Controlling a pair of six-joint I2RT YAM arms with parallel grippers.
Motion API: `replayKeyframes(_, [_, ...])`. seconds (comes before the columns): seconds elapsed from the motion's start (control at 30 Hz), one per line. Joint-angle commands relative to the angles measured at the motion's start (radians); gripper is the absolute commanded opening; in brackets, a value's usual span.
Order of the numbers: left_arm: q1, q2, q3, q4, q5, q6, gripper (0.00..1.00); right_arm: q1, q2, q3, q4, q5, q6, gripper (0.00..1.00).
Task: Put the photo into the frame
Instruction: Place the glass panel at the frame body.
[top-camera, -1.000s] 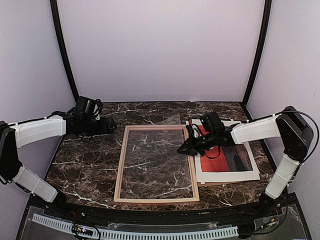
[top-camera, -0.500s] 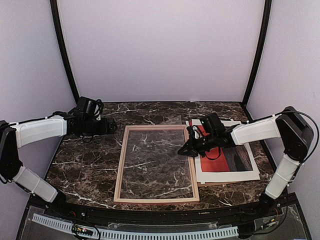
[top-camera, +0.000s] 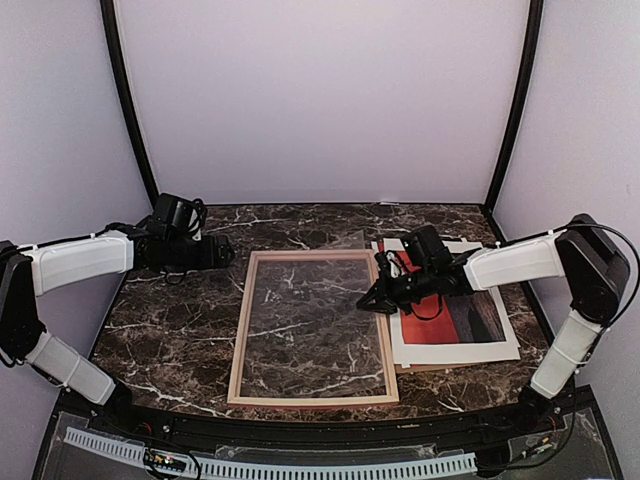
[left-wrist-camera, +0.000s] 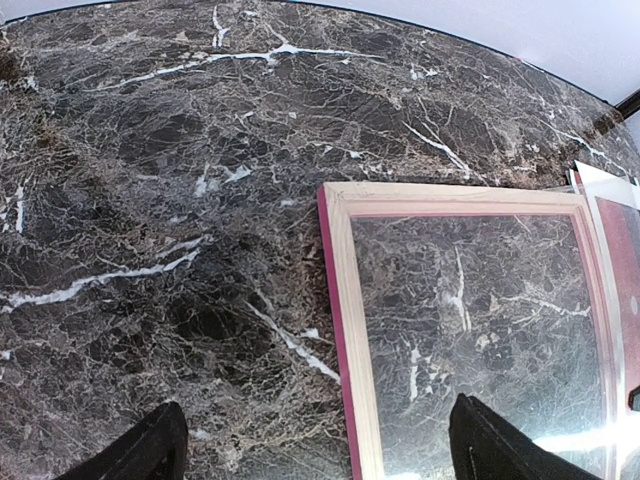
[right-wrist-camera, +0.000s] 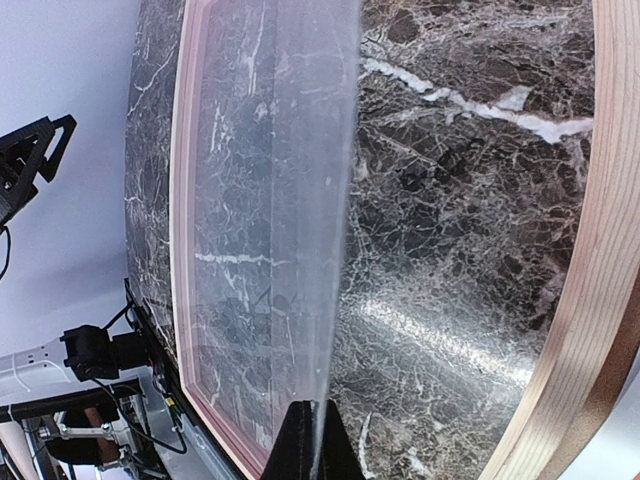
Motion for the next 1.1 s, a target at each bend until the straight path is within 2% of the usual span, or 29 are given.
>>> replayKeyframes(0.0, [-0.006, -0.008, 0.011, 0.009, -0.005, 0.015, 0.94, 0.009, -0.033, -0.010, 0.006, 0.012, -0.003, 0.00])
replayKeyframes(1.07, [-0.015, -0.034, -0.006, 0.000, -0.012, 0.008, 0.94, 0.016, -0.051, -0.030, -0.003, 0.026, -0.008, 0.00])
